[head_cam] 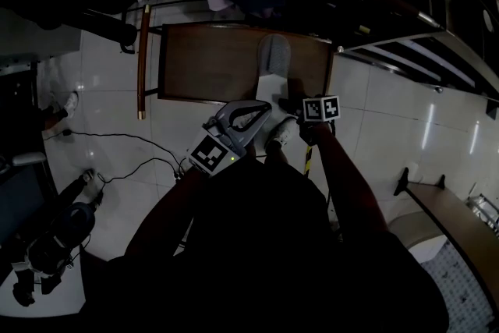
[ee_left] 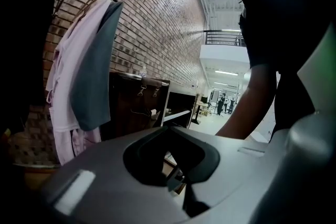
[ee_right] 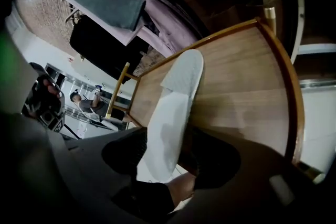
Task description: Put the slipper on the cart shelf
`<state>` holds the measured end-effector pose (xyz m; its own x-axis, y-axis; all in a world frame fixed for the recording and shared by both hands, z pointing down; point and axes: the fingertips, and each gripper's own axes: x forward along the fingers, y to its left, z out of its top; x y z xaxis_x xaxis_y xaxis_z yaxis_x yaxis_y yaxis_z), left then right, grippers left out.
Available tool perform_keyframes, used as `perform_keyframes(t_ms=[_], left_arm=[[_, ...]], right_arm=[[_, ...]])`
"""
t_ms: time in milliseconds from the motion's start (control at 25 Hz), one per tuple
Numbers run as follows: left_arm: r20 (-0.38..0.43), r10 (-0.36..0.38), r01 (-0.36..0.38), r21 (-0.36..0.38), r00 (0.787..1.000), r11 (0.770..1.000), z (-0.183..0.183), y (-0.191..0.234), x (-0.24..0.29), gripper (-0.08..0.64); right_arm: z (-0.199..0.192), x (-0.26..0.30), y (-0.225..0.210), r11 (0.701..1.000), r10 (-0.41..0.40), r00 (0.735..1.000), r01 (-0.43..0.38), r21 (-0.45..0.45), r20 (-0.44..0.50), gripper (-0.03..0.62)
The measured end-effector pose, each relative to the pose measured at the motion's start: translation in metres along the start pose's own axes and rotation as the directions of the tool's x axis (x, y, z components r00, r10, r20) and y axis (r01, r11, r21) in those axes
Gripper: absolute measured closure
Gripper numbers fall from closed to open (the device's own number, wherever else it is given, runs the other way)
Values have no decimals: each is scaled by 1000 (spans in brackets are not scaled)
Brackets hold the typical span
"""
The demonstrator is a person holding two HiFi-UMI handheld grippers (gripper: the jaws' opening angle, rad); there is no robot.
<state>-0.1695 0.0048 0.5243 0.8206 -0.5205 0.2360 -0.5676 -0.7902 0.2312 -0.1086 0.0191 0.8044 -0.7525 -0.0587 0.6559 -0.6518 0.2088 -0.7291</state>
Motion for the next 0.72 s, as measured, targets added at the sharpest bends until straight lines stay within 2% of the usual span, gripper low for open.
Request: perform_keyframes(t_ms=[120, 440, 720], left_arm=[[-4, 5, -5, -17, 1000, 1000, -3, 6, -1, 558], [-13, 19, -19, -32, 1000, 999, -9, 18, -4, 558], [-20, 48, -49, -45, 999, 998, -16, 28, -15, 558]], right_arm=[[-5, 9, -7, 999, -1, 999, 3, 35, -41, 334], [-13, 33, 4, 993, 74, 990, -62, 97, -123, 334], [-8, 49, 10, 987, 89, 991, -75, 140, -98, 348]])
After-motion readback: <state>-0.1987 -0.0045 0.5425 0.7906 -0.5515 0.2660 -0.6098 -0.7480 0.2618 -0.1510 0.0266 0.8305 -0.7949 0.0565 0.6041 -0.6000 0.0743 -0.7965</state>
